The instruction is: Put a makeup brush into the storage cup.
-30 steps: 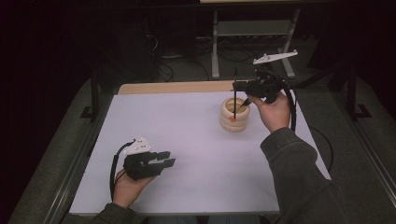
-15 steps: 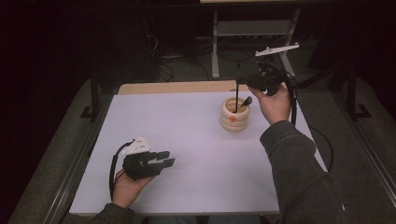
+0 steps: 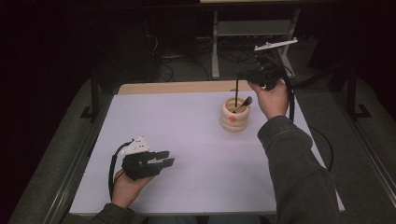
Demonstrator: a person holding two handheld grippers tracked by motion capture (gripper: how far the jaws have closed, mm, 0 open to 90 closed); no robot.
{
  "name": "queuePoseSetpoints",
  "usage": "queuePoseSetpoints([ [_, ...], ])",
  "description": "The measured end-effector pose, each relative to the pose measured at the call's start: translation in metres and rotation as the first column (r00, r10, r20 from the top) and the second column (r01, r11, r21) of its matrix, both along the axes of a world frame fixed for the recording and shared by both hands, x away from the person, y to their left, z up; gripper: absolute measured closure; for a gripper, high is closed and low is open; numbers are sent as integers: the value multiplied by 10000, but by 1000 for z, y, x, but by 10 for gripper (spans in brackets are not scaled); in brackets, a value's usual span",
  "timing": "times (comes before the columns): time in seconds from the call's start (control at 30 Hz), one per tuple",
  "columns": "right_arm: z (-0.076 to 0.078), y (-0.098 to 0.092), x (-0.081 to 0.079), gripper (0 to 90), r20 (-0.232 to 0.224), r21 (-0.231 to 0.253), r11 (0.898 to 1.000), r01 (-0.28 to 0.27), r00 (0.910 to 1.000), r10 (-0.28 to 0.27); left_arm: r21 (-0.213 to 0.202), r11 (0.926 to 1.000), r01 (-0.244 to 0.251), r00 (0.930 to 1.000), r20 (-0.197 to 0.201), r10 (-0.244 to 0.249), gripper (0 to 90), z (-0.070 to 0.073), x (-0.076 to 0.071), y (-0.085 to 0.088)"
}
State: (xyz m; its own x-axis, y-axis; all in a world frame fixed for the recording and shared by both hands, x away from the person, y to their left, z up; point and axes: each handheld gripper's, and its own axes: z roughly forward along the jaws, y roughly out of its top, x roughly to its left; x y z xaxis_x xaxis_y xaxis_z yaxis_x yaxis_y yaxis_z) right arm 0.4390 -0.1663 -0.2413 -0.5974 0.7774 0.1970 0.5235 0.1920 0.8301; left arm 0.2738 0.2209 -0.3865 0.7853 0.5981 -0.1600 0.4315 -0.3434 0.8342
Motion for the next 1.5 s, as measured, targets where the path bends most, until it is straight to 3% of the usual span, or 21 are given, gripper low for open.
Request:
queuePoseSetpoints([
  [0.63,-13,3,19,850,-114,-334,9978,577,9982,-581,-9,10000,2,10000,96,-2,620,1,0,2],
  [1.13,-26,9,24,849,-81,-381,9964,761,9970,-764,-2,10000,-60,9999,96,60,604,0,1,3],
  [1.2,-28,10,25,849,-160,-387,9960,803,9966,-810,-196,9997,-153,9999,29,154,602,0,1,2],
  [1.5,-37,15,31,849,-230,-473,9950,881,9957,-893,-11,10000,-73,9999,70,73,602,1,1,4],
])
